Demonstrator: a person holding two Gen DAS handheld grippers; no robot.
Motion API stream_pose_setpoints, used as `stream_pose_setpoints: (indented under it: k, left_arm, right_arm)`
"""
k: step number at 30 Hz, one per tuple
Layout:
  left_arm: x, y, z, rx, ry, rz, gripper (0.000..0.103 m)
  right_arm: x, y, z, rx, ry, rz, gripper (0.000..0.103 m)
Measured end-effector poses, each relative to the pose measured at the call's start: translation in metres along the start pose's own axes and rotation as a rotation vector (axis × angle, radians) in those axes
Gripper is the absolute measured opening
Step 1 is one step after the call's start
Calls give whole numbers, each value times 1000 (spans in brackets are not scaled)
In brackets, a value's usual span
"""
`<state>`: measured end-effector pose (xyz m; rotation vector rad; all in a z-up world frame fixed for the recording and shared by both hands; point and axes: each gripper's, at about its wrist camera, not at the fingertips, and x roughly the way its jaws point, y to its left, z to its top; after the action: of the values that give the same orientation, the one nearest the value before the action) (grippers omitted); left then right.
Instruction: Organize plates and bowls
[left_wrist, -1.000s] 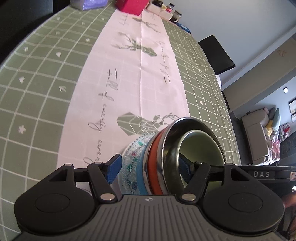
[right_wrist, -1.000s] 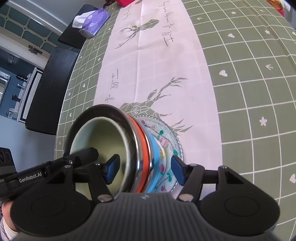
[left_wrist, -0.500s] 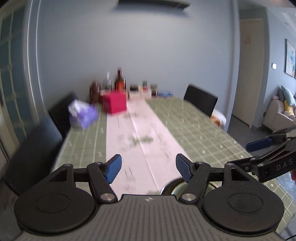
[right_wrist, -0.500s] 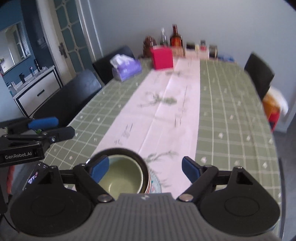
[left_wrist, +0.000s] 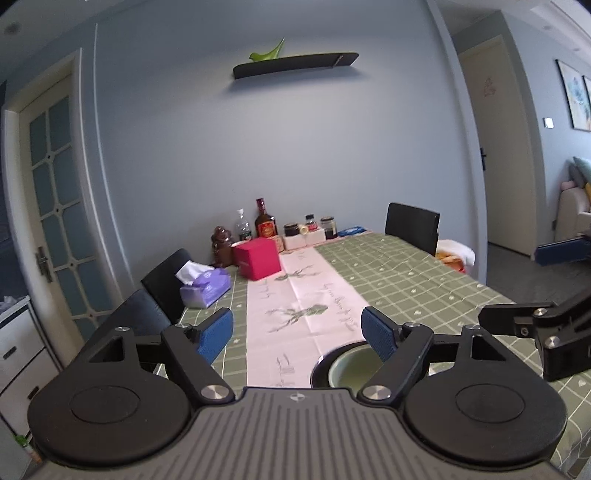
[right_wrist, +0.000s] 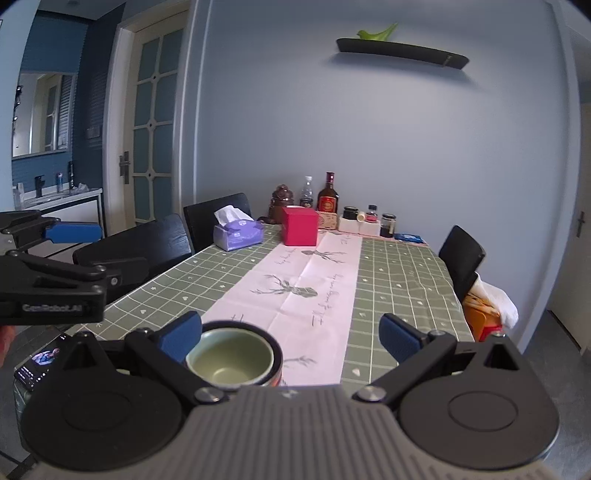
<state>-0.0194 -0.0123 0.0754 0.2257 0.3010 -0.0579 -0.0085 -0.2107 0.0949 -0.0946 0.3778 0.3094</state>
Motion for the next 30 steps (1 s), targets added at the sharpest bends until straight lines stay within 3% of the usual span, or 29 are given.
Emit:
stream_pose_setpoints:
  k: [5,11,15,30]
  left_arm:
    - [-2,-11,-28,-55,66,57,97]
    - [3,-16,-66,-101,217,35,97]
    - [1,-21,-83,-111,272,40,97]
    - [0,-26,-84,-117,267,53,97]
  right_arm:
    - [-14,11,-33,68,17,-52,100]
    - [-11,23,-67,118,80,-90,100]
    - [-8,26,-82,157,102,-113,100]
    - [-6,13,-96,251,80,-155,100]
